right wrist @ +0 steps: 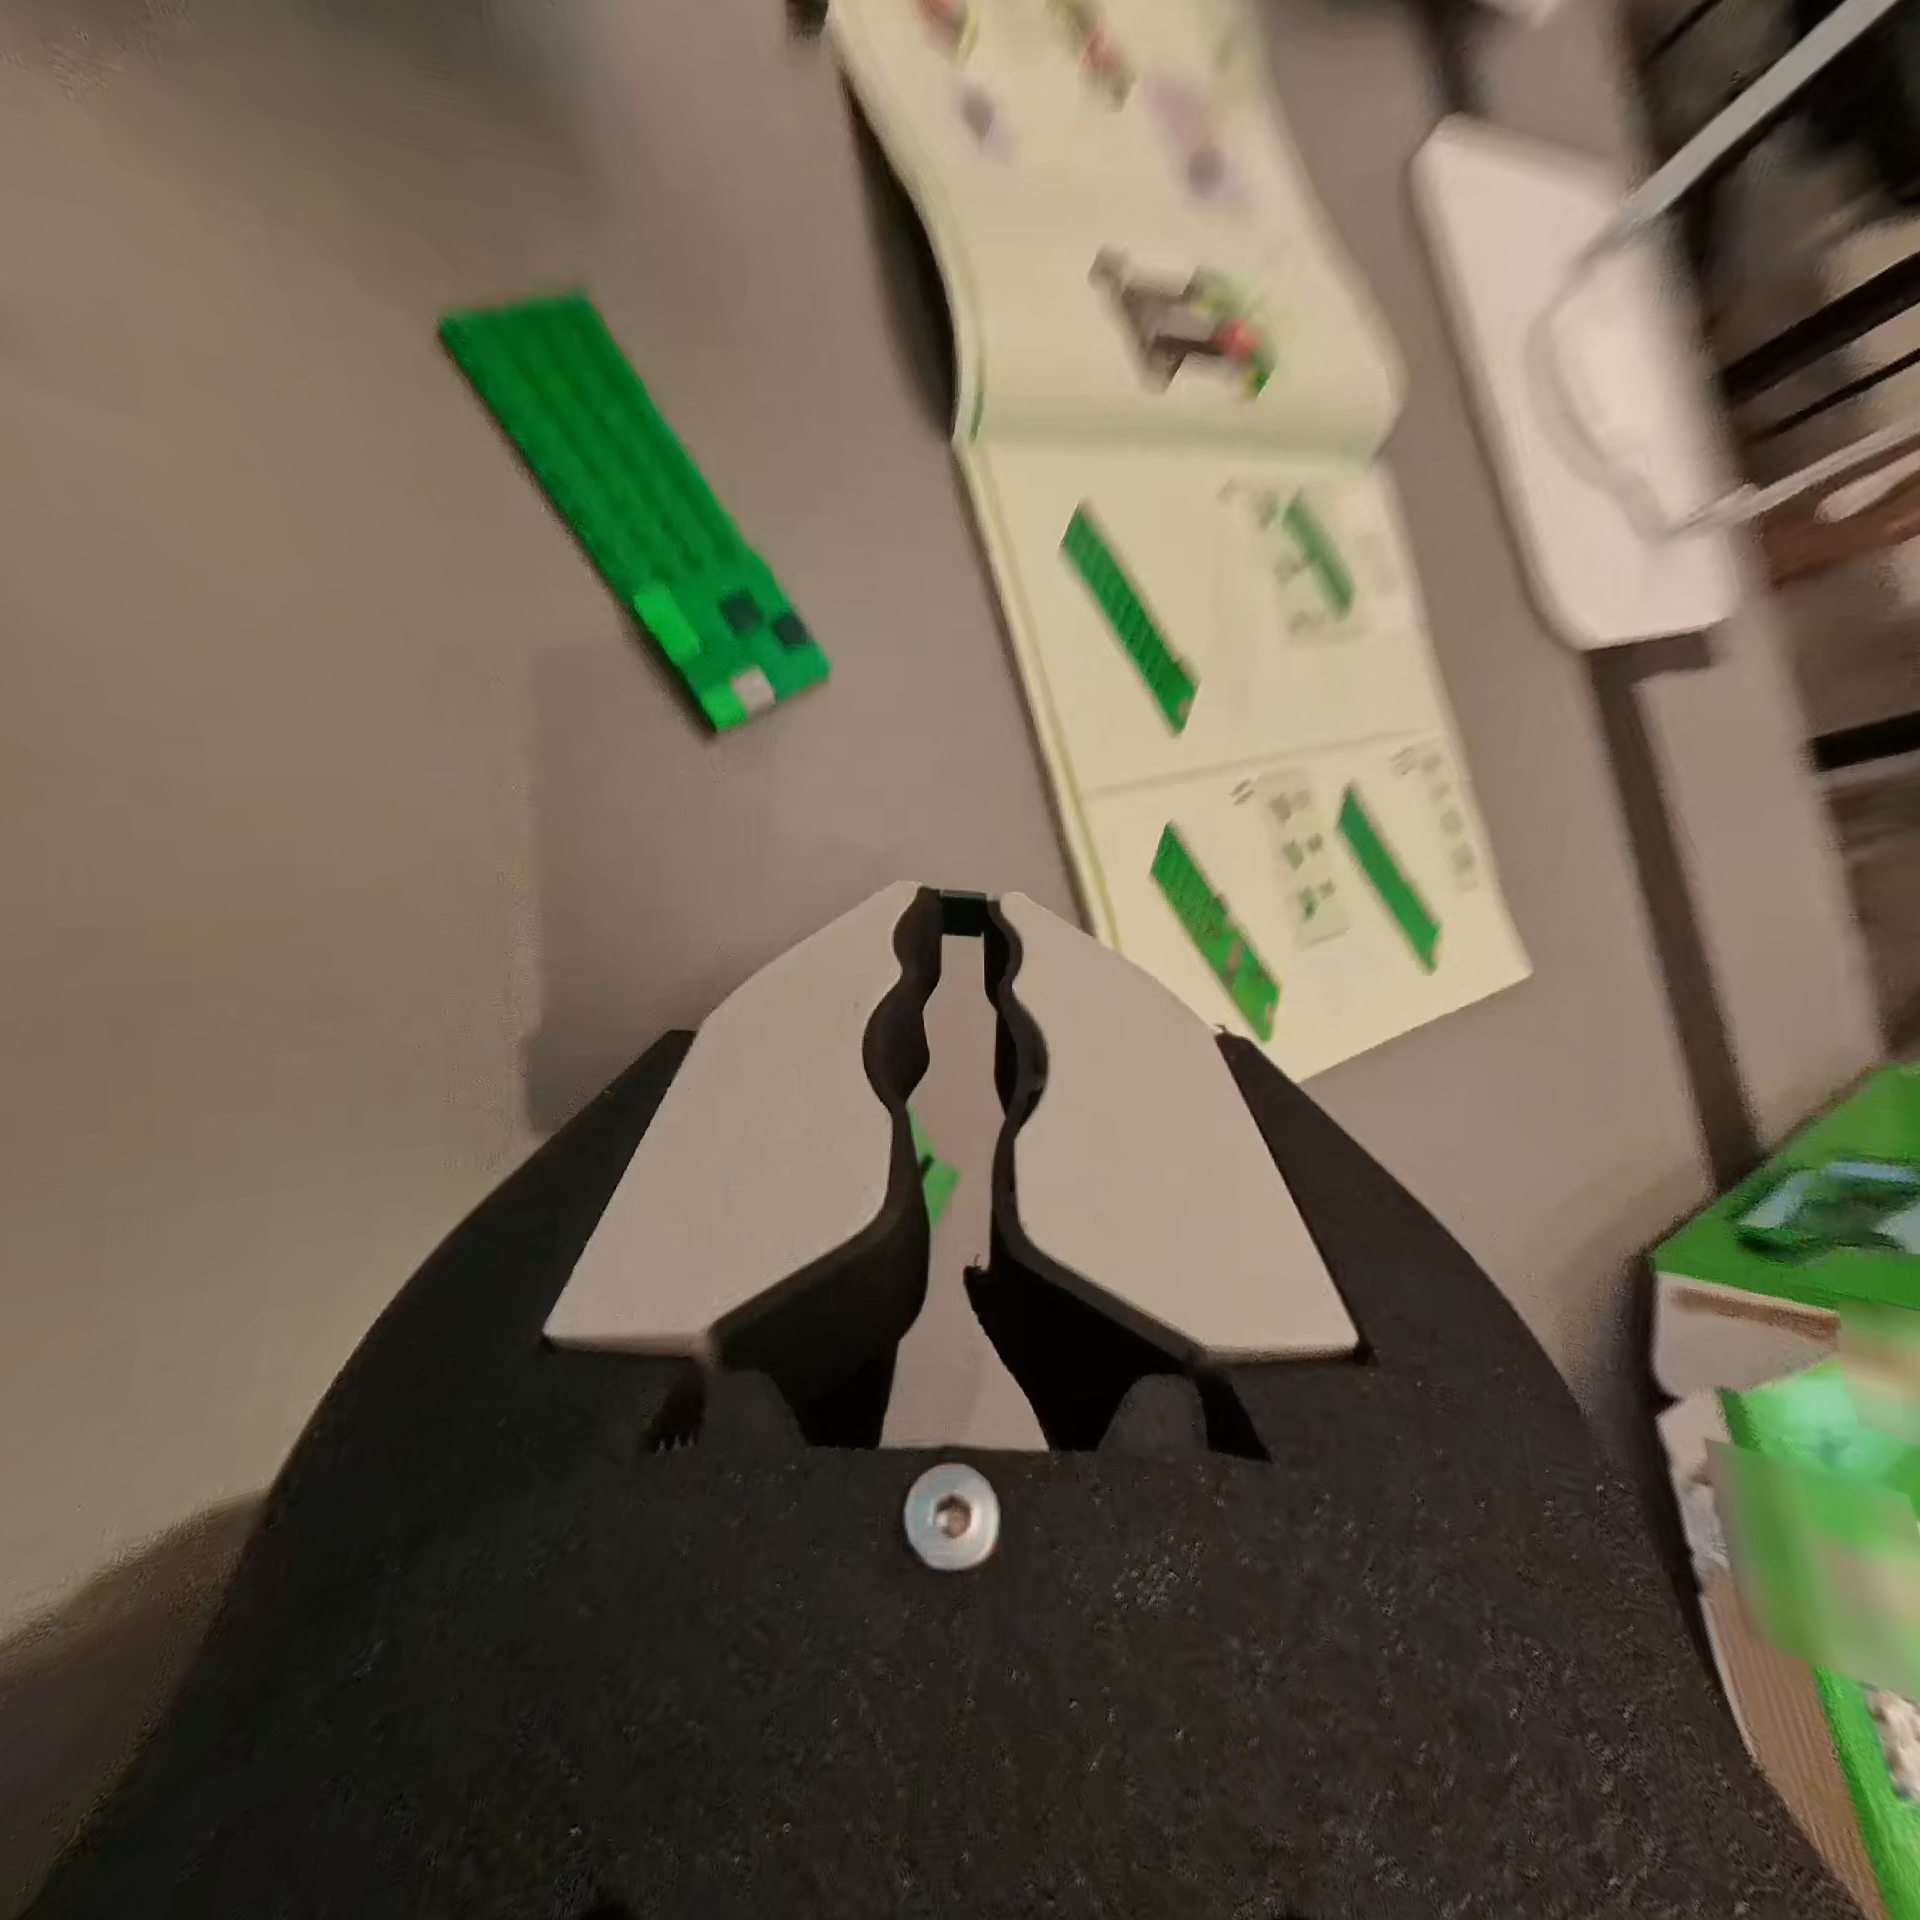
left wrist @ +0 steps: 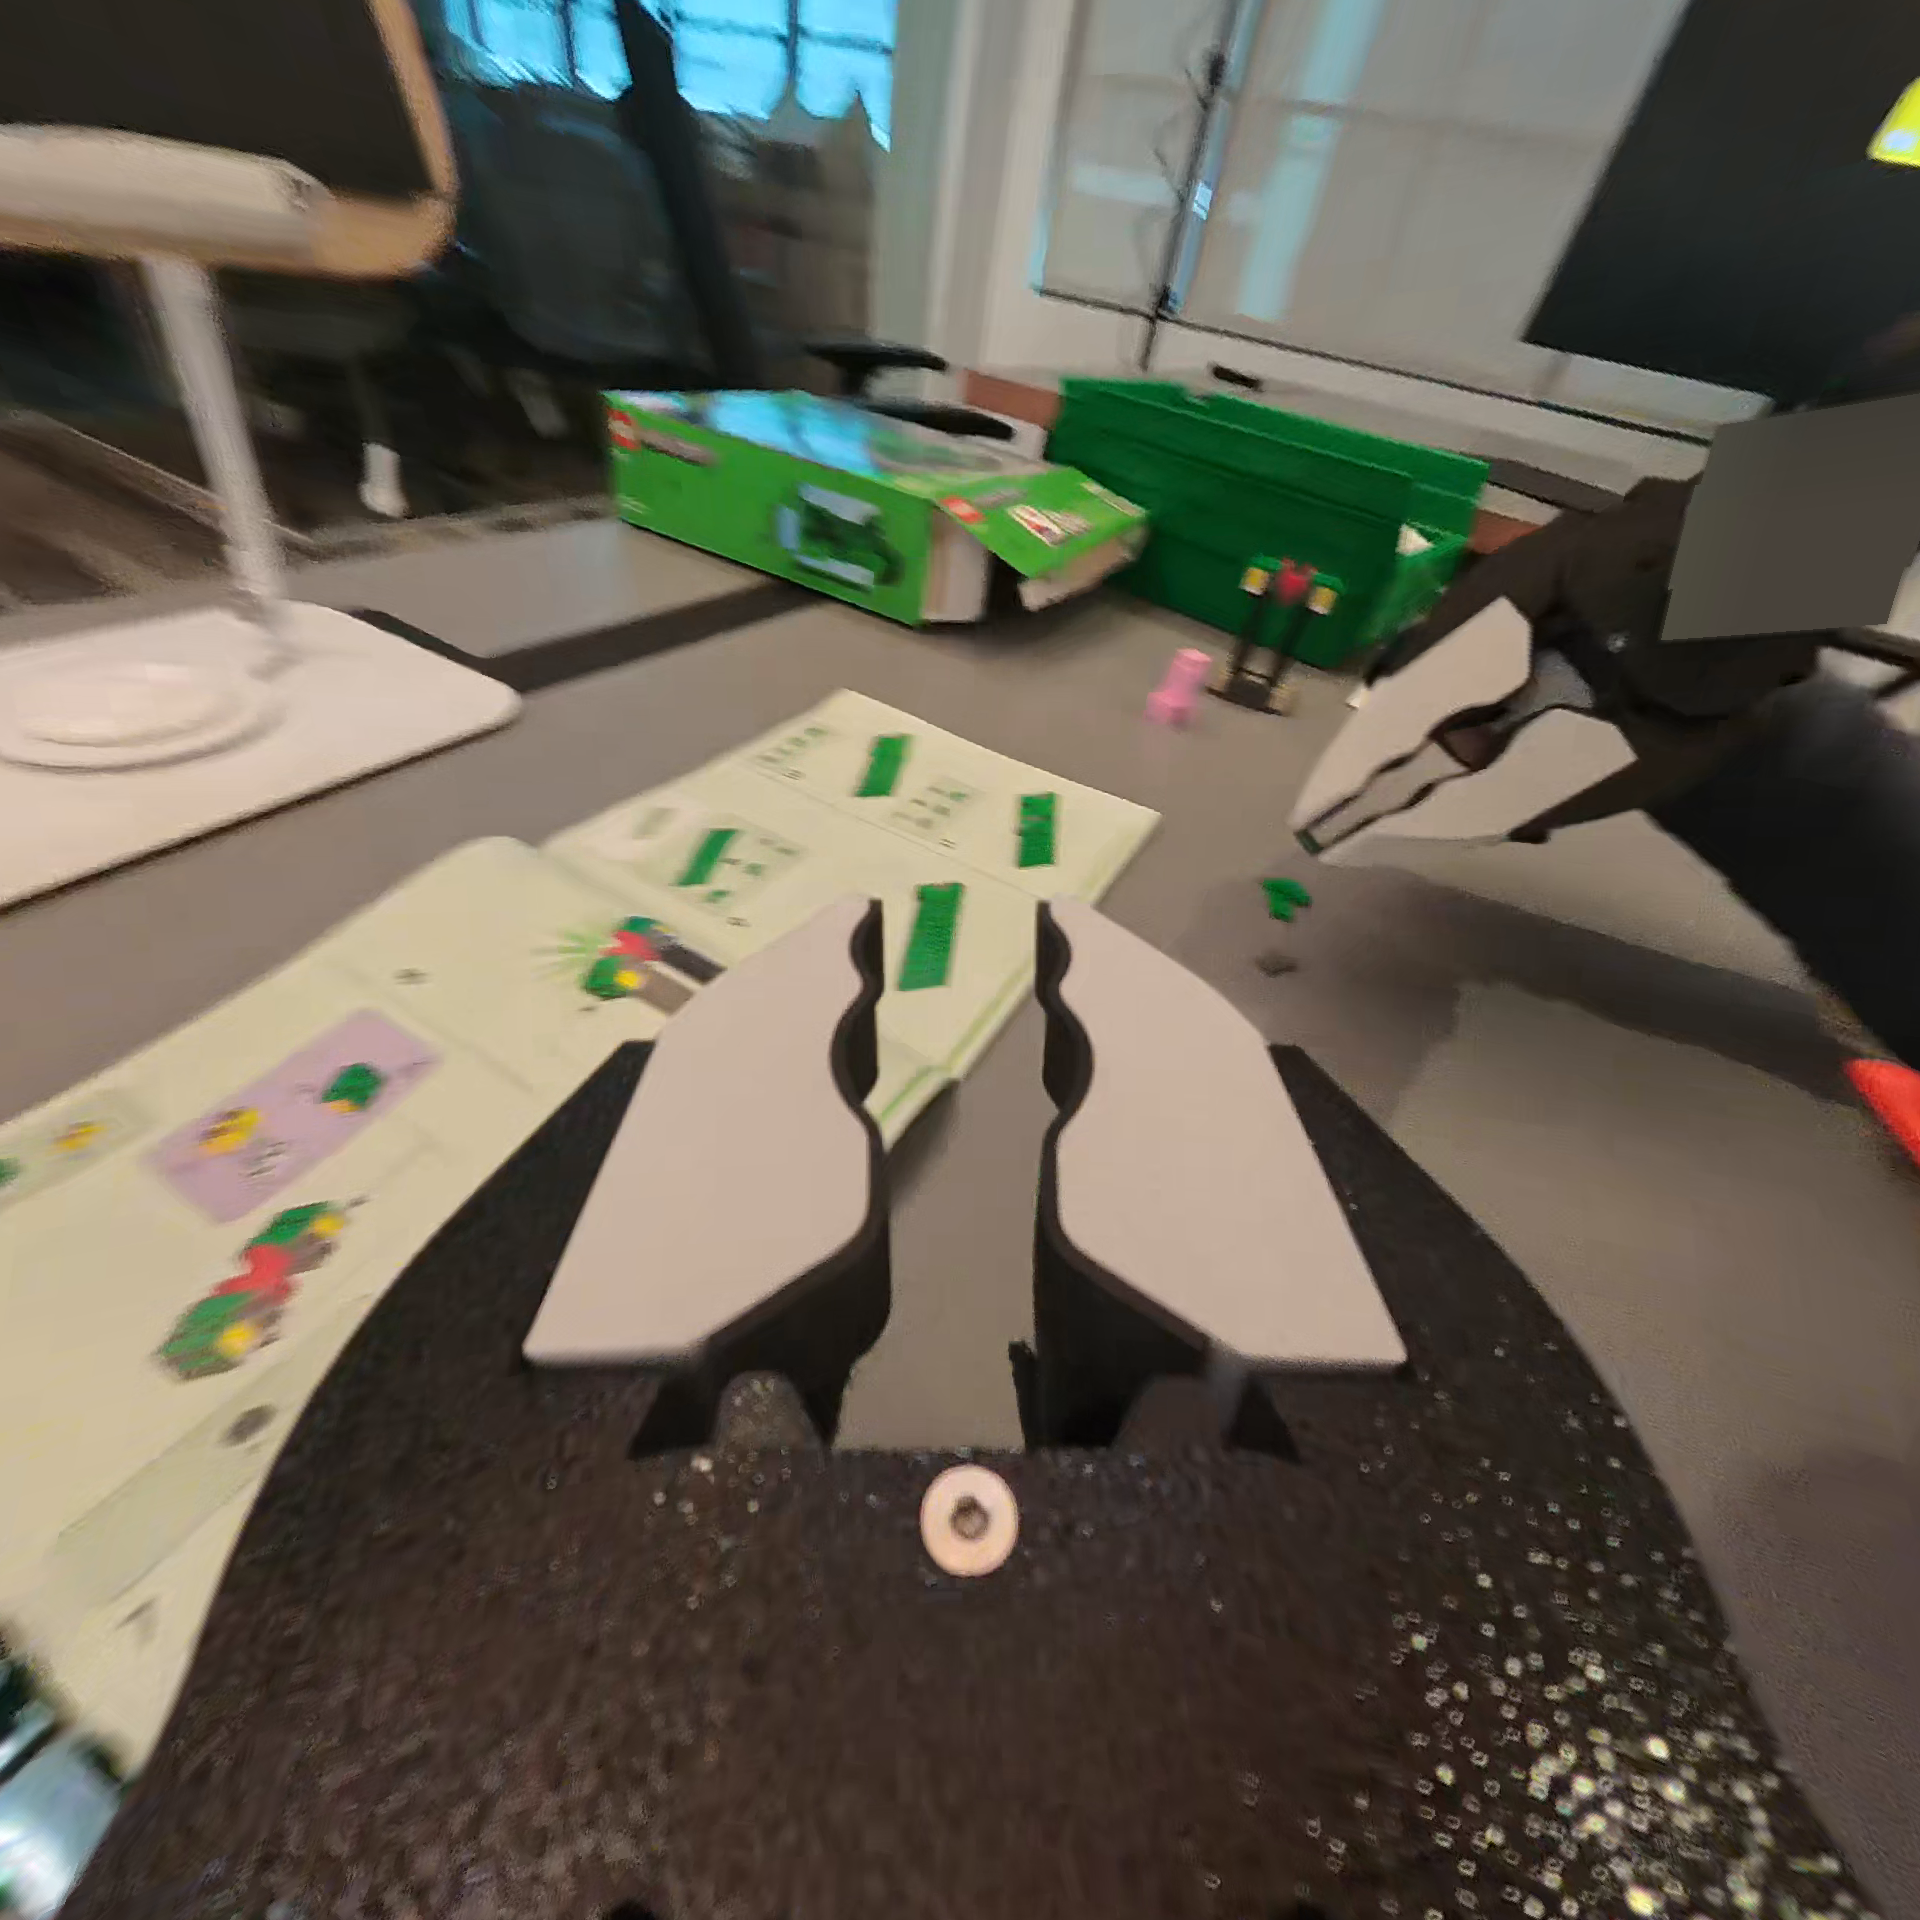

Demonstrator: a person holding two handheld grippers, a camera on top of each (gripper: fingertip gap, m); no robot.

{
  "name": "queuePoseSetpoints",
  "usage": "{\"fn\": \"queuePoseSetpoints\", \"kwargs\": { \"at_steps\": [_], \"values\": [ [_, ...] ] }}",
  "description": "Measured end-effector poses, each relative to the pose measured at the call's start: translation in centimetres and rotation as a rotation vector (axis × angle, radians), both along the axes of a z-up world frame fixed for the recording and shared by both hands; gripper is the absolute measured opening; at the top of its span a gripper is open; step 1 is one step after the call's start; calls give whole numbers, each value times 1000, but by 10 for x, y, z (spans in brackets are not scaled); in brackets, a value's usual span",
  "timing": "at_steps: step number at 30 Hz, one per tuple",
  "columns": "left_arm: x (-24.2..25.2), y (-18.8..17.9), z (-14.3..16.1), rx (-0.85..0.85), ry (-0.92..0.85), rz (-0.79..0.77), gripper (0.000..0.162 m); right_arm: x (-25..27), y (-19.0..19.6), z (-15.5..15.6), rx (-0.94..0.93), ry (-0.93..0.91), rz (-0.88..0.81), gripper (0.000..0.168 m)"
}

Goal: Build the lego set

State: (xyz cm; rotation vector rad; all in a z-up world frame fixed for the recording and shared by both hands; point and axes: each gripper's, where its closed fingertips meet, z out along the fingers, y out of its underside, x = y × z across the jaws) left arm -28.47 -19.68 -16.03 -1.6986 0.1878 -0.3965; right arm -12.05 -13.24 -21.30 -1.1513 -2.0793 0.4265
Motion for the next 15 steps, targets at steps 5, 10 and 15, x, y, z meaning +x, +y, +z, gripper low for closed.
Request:
{"fn": "queuePoseSetpoints", "kwargs": {
  "at_steps": [5, 10, 15],
  "values": [
    [-26, -5, -3, 20, 109, 117, 24, 9, 20, -28, -38, -316, 54, 7],
    [-24, -6, -6, 6, 124, 102, 21, 15, 23, -44, -11, -515, 96, 8],
    [-18, -4, -13, -30, 140, 75, 15, 20, 20, -47, 17, -566, 118, 8]
  ]
}}
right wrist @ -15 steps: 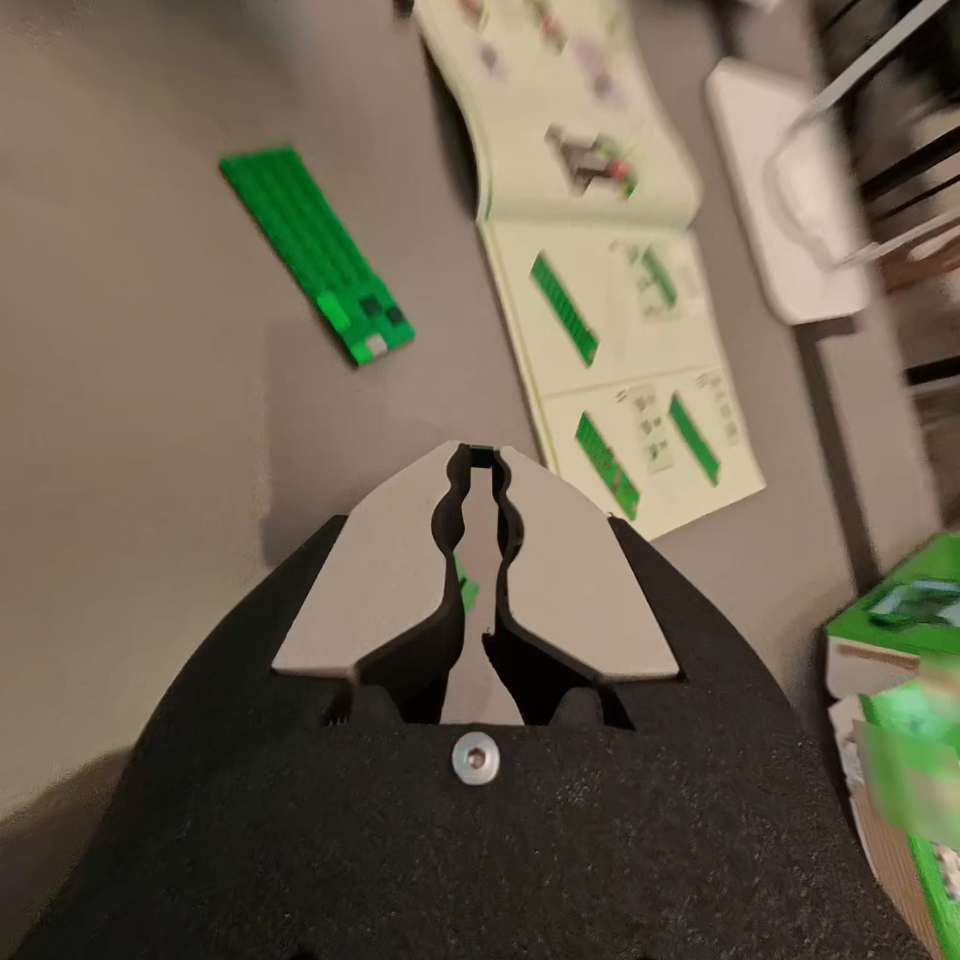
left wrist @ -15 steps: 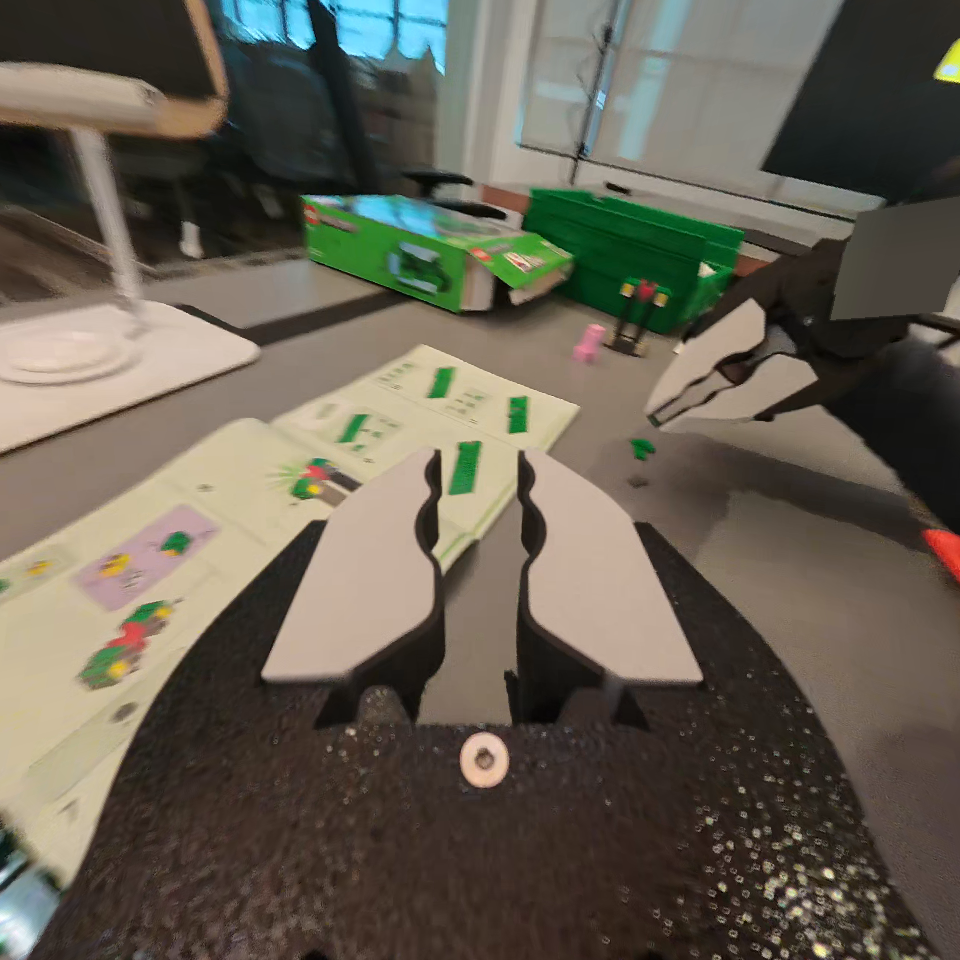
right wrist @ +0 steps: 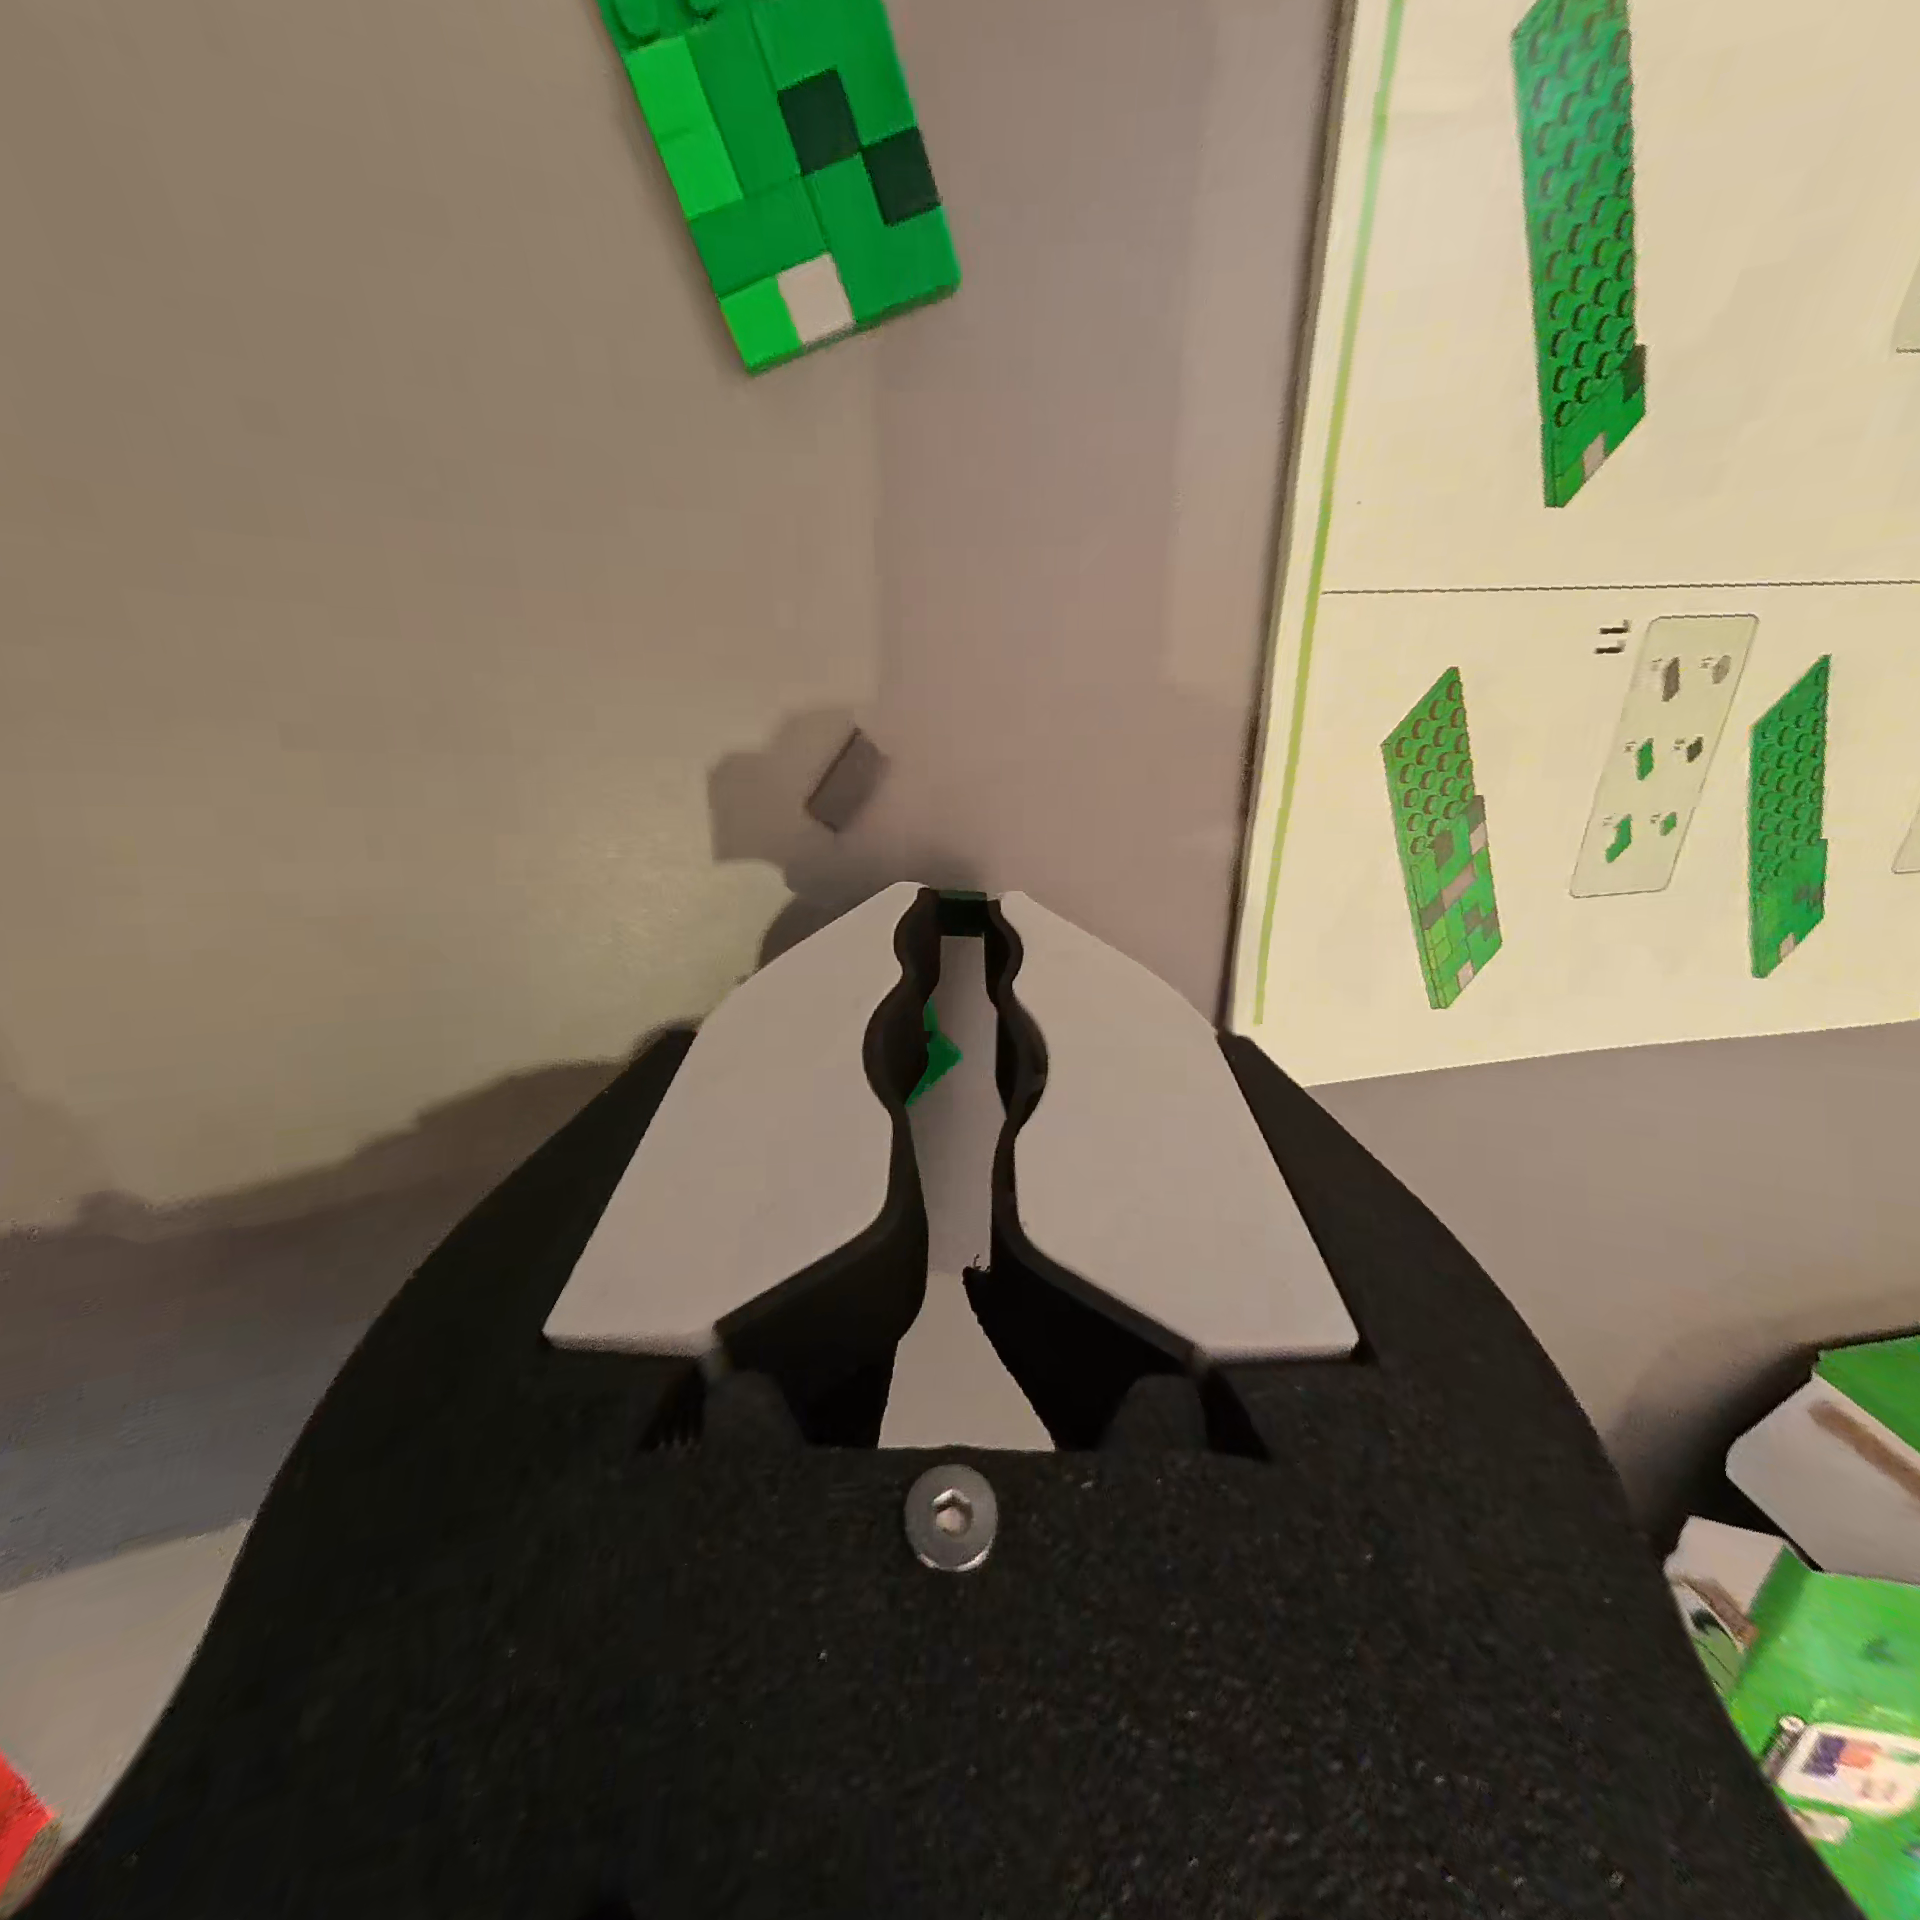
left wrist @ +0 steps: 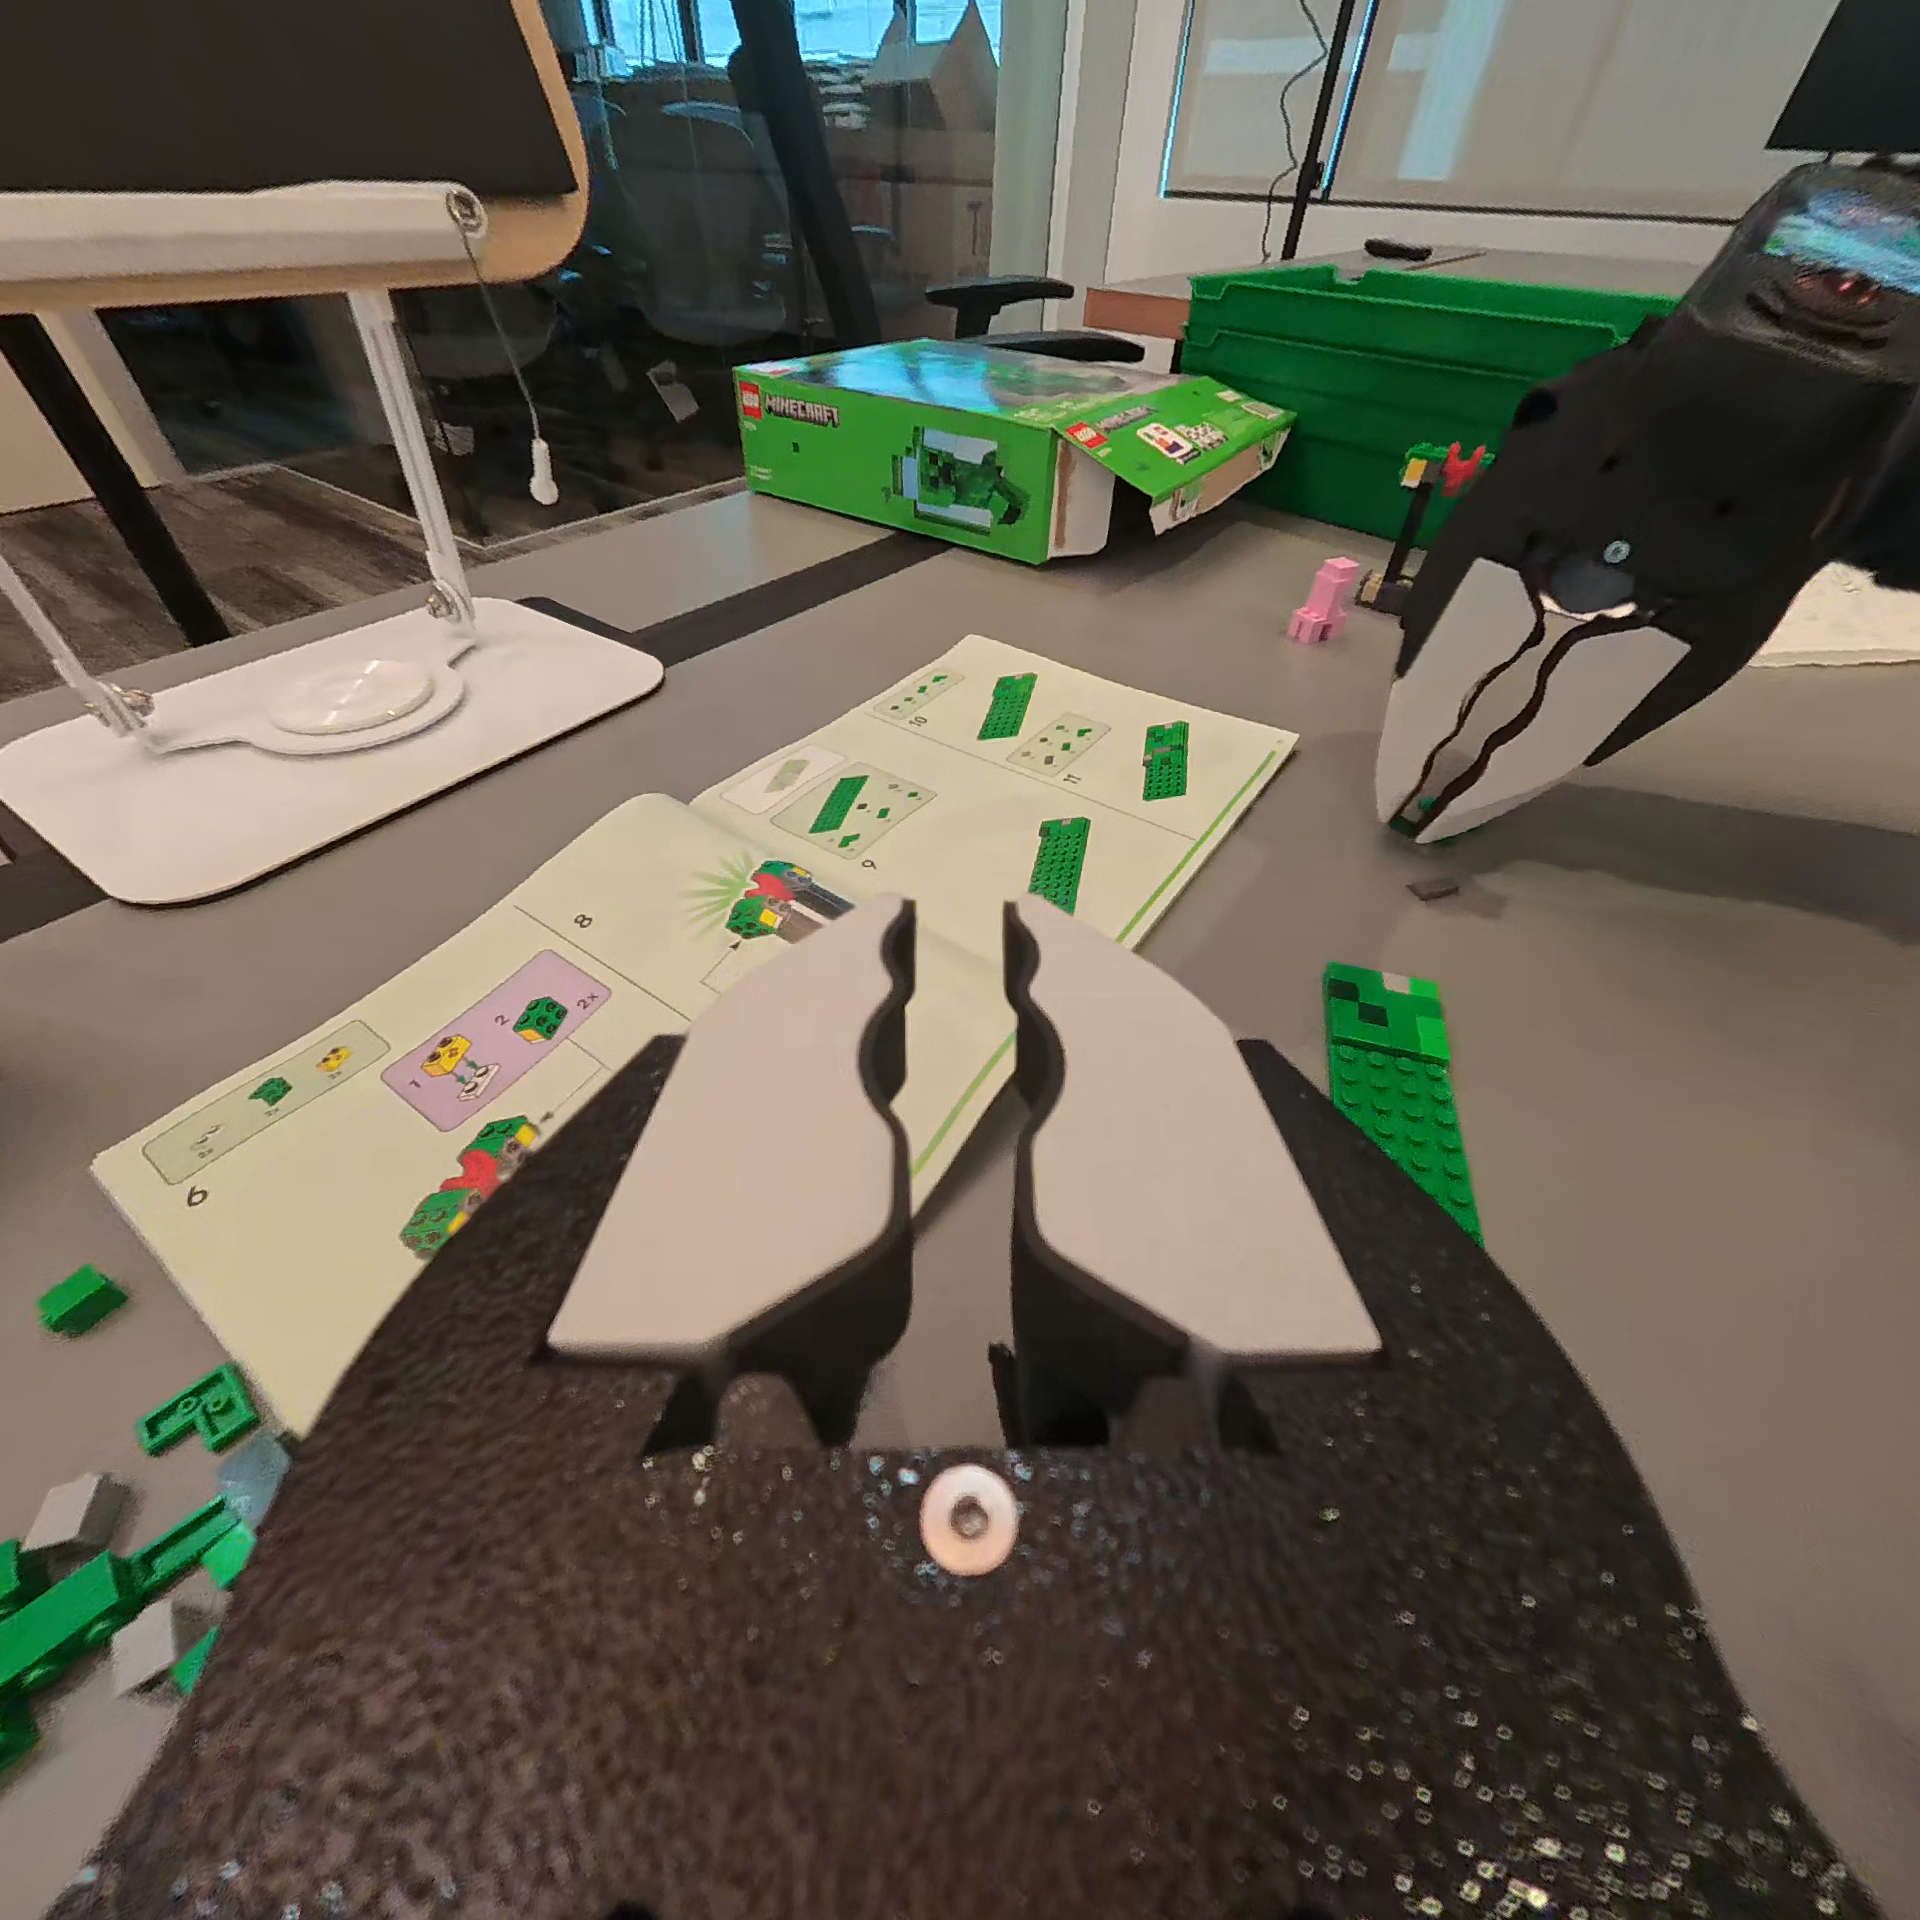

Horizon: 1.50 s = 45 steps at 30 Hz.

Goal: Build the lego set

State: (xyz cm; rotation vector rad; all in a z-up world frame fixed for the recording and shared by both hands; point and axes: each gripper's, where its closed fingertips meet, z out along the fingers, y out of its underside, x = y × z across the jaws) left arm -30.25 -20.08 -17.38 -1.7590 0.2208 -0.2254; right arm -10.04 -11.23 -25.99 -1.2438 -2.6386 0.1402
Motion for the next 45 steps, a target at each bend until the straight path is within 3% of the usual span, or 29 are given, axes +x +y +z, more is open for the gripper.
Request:
{"fn": "queuePoseSetpoints", "kwargs": {
  "at_steps": [7, 11, 16, 21, 24, 30, 33, 36, 45],
  "values": [
    [5, 0, -1, -9, -21, -27, 16, 4, -3, -4, 13, -34, 11, 8],
    [5, -1, 0, -12, -20, -28, 16, 5, -4, -1, 23, -2, 7, 26],
    [-20, -14, 17, 15, 42, 61, 17, 1, -5, 30, -11, 215, -109, 27],
    [-111, -79, 34, -23, 141, 383, 19, -35, -25, 81, -122, 717, -291, 27],
    [-153, -127, 8, -209, 154, 523, 15, -57, -40, 91, -210, 913, -355, 32],
    [-184, -215, -38, -607, 343, 607, 12, -81, -52, 85, -333, 1092, -358, 30],
    [-177, -245, -63, -793, 270, 511, 10, -78, -53, 92, -292, 1164, -334, 26],
    [-170, -253, -80, -857, 214, 437, 17, -75, -54, 94, -277, 1183, -320, 24],
    [-164, -237, -82, -839, 525, 86, 18, -77, -58, 88, -273, 1152, -310, 24]
  ]
}}
